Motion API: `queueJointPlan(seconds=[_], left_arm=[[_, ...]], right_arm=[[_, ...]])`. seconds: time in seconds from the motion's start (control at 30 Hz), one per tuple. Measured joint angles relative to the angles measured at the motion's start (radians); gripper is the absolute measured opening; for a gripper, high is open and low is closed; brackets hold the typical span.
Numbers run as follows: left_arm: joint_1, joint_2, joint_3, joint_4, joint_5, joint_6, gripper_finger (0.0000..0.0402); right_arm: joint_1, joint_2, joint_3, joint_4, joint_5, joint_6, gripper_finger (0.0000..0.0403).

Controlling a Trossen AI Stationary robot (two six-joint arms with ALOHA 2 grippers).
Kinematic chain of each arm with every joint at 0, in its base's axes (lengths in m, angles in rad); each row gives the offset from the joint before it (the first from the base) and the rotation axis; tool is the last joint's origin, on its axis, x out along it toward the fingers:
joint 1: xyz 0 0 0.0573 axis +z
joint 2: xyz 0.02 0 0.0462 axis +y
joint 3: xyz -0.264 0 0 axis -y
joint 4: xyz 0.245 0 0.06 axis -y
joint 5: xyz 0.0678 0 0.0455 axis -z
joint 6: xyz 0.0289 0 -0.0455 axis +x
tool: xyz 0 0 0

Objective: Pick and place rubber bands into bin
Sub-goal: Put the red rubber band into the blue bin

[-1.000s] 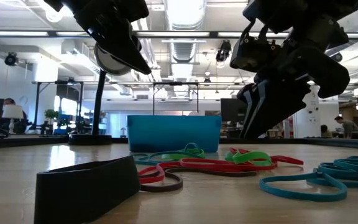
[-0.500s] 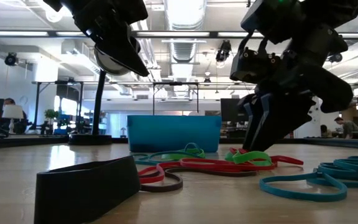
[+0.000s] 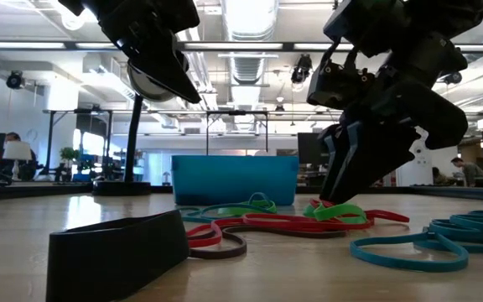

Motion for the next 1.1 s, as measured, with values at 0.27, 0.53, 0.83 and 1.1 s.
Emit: queueJointPlan(seconds=[0.27, 0.53, 0.83, 1.1], left_arm=[[0.0, 0.0, 0.0, 0.0, 0.0, -0.003, 0.0138], [0.0, 0.0, 0.0, -0.009, 0.0, -0.003, 0.0138], [0.0, 0.0, 0.0, -0.013, 0.0, -0.003, 0.0138], [0.0, 0.0, 0.0, -0.015, 0.0, -0.002, 0.0138]], right_arm=[[0.0, 0.004, -0.002, -0.003, 0.0, 0.0, 0.0128], [0.0, 0.058, 0.004, 0.021, 0.001, 0.0, 0.0123], [-0.001, 0.071, 0.011, 0.021, 0.0, -0.003, 0.0079], [0.0, 0.067, 0.011, 0.027, -0.003, -0.005, 0.001]])
